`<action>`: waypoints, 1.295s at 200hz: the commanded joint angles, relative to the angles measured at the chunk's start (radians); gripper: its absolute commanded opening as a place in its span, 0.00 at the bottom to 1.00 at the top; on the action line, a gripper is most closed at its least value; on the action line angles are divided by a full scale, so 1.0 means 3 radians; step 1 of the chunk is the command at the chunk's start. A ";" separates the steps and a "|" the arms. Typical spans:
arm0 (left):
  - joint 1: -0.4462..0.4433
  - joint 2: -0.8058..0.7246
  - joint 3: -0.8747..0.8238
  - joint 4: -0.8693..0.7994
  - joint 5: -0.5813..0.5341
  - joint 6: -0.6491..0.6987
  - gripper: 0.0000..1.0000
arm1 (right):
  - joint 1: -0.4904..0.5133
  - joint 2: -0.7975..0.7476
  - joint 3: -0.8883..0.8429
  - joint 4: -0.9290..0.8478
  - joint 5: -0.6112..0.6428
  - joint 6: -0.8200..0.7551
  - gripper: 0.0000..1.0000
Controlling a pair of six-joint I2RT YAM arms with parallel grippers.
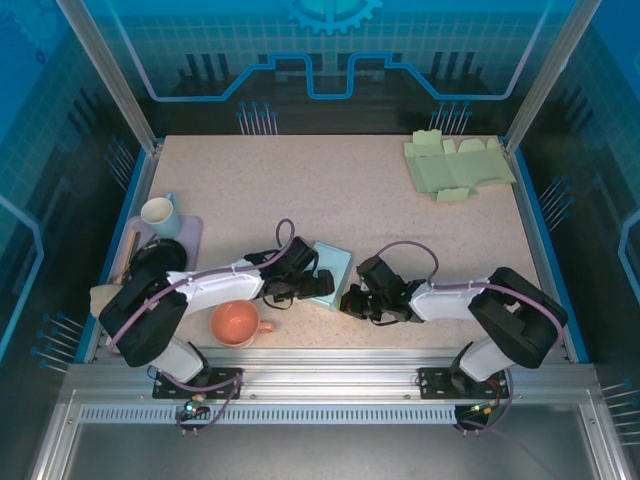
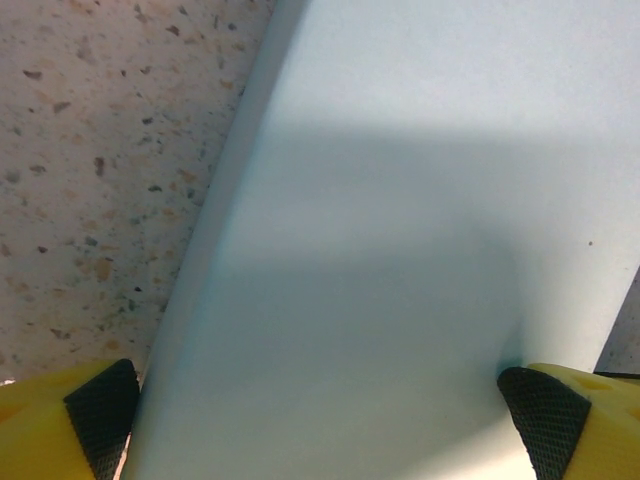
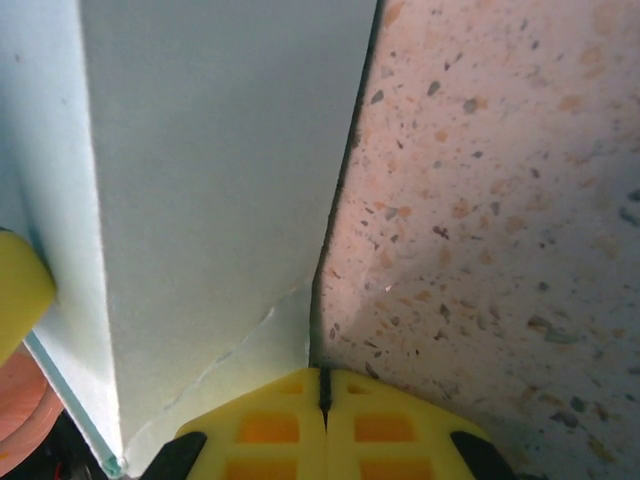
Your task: Fold the paper box
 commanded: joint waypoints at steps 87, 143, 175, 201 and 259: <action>-0.0619 0.0311 0.0007 0.0728 0.0463 -0.0845 0.98 | 0.0034 0.0083 -0.0184 0.0694 -0.0163 0.0310 0.00; -0.0456 0.0199 0.0441 -0.0143 -0.0171 -0.0481 0.99 | 0.0033 -0.0054 -0.0150 0.0482 0.0024 0.0196 0.00; -0.0137 0.0168 0.0500 -0.0379 -0.0355 -0.0353 0.99 | -0.0005 -0.0307 -0.0142 -0.0019 0.0360 -0.0024 0.08; -0.0011 0.0006 0.0436 -0.0498 -0.0544 -0.0315 0.99 | -0.0139 -0.0737 -0.0065 -0.0662 0.0677 -0.0388 0.14; -0.0194 -0.0544 -0.0022 -0.0369 -0.0490 -0.0576 0.99 | -0.0371 -0.1335 0.0681 -0.1774 0.1706 -0.1496 0.39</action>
